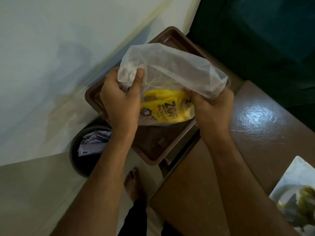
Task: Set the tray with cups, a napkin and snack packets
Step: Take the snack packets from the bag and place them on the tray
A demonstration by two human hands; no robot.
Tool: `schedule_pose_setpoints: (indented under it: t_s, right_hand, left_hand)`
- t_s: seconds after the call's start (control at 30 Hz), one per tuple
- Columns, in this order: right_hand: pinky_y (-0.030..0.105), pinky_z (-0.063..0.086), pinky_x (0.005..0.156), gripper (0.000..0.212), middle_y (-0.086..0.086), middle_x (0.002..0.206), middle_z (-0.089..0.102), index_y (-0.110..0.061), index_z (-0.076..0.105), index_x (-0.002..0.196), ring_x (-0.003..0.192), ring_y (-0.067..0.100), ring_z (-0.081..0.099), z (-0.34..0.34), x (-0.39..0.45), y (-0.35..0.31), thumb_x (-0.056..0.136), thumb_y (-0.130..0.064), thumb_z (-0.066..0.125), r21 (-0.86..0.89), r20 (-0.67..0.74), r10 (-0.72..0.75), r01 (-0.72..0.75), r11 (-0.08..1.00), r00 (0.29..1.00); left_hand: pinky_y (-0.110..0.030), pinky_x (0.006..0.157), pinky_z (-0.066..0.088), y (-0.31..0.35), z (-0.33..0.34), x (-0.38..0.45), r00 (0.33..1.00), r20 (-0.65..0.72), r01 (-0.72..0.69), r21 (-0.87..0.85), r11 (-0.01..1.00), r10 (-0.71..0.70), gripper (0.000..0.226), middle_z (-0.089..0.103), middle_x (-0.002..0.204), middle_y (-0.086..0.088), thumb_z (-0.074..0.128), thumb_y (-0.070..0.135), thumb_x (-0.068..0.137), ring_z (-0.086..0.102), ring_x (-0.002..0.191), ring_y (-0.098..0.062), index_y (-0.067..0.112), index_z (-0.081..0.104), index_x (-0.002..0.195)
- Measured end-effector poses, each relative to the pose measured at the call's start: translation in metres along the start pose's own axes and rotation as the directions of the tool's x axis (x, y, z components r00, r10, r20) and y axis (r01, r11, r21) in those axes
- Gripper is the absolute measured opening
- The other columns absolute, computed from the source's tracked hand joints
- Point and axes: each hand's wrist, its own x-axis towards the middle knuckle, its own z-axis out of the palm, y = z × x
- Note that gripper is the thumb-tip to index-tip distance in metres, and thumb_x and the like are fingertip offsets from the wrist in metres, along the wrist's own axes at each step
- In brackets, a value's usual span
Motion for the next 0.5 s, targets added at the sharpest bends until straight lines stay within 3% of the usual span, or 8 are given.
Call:
schedule_pose_setpoints:
  t_s: [0.1, 0.17, 0.23, 0.3, 0.4, 0.5]
  right_hand:
    - [0.034, 0.063, 0.080, 0.023, 0.004, 0.101, 0.078, 0.000, 0.074, 0.113, 0.097, 0.021, 0.078, -0.009, 0.008, 0.001, 0.090, 0.005, 0.073, 0.080, -0.087, 0.023, -0.017, 0.997, 0.996]
    - [0.037, 0.063, 0.077, 0.022, 0.011, 0.097, 0.077, 0.008, 0.072, 0.110, 0.091, 0.025, 0.076, -0.011, 0.012, 0.002, 0.088, 0.005, 0.073, 0.099, -0.117, 0.035, -0.023, 0.995, 0.992]
    - [0.037, 0.062, 0.080, 0.027, 0.014, 0.102, 0.076, 0.010, 0.070, 0.114, 0.094, 0.026, 0.076, -0.011, 0.012, 0.000, 0.088, 0.004, 0.074, 0.079, -0.122, 0.040, -0.030, 0.996, 0.992]
    - [0.037, 0.063, 0.091, 0.041, 0.016, 0.121, 0.074, 0.006, 0.064, 0.129, 0.111, 0.025, 0.074, -0.011, 0.010, -0.001, 0.090, -0.002, 0.075, 0.058, -0.100, 0.066, -0.061, 0.997, 0.993]
    - [0.042, 0.059, 0.102, 0.053, 0.014, 0.135, 0.067, -0.001, 0.052, 0.141, 0.124, 0.022, 0.069, -0.015, 0.007, 0.003, 0.095, -0.013, 0.075, 0.070, -0.028, 0.151, -0.149, 0.986, 0.988]
    - [0.036, 0.062, 0.094, 0.052, 0.009, 0.133, 0.068, -0.005, 0.051, 0.141, 0.119, 0.019, 0.071, -0.022, 0.003, 0.008, 0.096, -0.017, 0.074, 0.064, -0.020, 0.229, -0.227, 0.972, 0.973]
  left_hand:
    - [-0.026, 0.094, 0.058, -0.008, 0.000, -0.001, 0.973, 0.228, 0.062, -0.137, 0.989, -0.029, 0.046, 0.075, 0.118, 0.000, 0.080, 0.042, 0.089, 0.072, 0.114, -0.009, 0.016, 0.065, 0.124]
    - [-0.031, 0.095, 0.061, -0.014, -0.001, -0.003, 0.950, 0.313, 0.052, -0.098, 0.994, -0.019, 0.056, 0.076, 0.120, -0.001, 0.085, 0.046, 0.083, 0.073, 0.115, -0.014, 0.013, 0.067, 0.125]
    - [-0.030, 0.091, 0.062, -0.016, 0.002, -0.007, 0.950, 0.309, 0.079, -0.079, 0.994, -0.051, 0.054, 0.079, 0.110, 0.005, 0.086, 0.046, 0.081, 0.076, 0.107, -0.010, 0.009, 0.073, 0.119]
    - [-0.034, 0.089, 0.064, -0.018, 0.006, -0.010, 0.954, 0.279, 0.145, -0.113, 0.983, -0.108, 0.044, 0.081, 0.100, 0.008, 0.083, 0.040, 0.084, 0.078, 0.101, -0.011, 0.008, 0.075, 0.113]
    - [-0.038, 0.088, 0.065, -0.016, 0.011, -0.013, 0.944, 0.269, 0.243, -0.169, 0.955, -0.193, 0.032, 0.082, 0.099, 0.003, 0.080, 0.030, 0.091, 0.079, 0.096, -0.012, 0.010, 0.074, 0.115]
    - [-0.040, 0.074, 0.067, -0.010, 0.015, -0.013, 0.938, 0.239, 0.306, -0.227, 0.925, -0.252, 0.044, 0.080, 0.104, -0.002, 0.083, 0.023, 0.089, 0.079, 0.090, -0.015, 0.005, 0.065, 0.125]
